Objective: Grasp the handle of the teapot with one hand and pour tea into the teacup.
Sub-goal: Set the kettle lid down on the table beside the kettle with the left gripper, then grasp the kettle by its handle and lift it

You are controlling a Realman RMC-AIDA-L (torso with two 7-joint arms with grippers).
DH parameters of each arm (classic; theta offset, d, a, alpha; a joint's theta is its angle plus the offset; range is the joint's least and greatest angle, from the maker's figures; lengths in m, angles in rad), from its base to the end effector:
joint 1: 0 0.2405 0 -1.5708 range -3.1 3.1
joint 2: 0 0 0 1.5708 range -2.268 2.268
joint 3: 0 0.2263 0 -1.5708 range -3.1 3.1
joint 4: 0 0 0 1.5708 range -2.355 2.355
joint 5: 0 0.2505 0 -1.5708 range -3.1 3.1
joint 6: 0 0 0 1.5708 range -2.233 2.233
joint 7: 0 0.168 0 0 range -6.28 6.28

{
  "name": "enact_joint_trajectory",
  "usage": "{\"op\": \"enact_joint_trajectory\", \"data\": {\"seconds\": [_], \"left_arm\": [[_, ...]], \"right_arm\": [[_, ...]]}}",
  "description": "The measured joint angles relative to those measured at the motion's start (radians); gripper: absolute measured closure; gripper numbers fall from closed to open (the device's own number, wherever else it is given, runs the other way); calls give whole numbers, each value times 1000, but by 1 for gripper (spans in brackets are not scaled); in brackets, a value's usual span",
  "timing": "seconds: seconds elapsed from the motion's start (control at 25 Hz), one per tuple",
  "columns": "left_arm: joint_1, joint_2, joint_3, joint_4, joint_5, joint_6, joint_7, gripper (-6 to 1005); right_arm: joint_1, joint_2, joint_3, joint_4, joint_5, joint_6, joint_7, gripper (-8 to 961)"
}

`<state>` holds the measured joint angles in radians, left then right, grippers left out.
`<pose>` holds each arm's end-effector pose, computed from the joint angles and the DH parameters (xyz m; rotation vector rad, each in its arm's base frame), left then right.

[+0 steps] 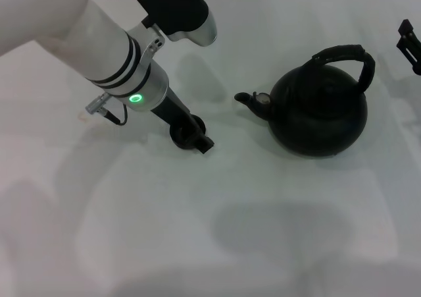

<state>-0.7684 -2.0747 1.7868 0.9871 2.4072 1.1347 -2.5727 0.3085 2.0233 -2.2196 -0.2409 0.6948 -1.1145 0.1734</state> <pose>-0.1389 0.3836 -0.1258 -2.7424 -0.6584 0.5130 0.3609 0.3351 -0.0182 -1.6311 0.5922 0.6250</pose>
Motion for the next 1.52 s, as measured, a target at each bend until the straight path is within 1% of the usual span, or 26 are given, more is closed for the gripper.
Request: {"op": "enact_joint_trajectory", "data": {"seconds": [0.2,0.36,0.52,0.6,1.0,1.12,1.28,1.52], "left_arm": [[3,0,-2,15,2,1,2,167],[11,1,-26,46,2,-3,5,113],[45,-2,-73,116,-28,-21,22,113],[48,-1,-82,132,-53,-21,37,114],[57,-1,-105,152,-106,-8,94,113],[66,-2,-125,166,-119,-15,118,113],[96,-2,-185,191,-183,-44,161,113],[160,0,-302,197,-405,-63,324,113]], "right_arm": [[-5,0,0,-2,1,0,0,111],[-5,0,0,-3,1,1,0,112],[-4,0,0,-3,4,1,0,113],[-3,0,1,-2,6,1,0,113],[2,-2,8,3,6,1,0,114],[3,-2,8,3,6,1,0,115],[3,-2,8,5,6,-1,0,115],[3,-2,8,6,6,-3,0,116]]}}
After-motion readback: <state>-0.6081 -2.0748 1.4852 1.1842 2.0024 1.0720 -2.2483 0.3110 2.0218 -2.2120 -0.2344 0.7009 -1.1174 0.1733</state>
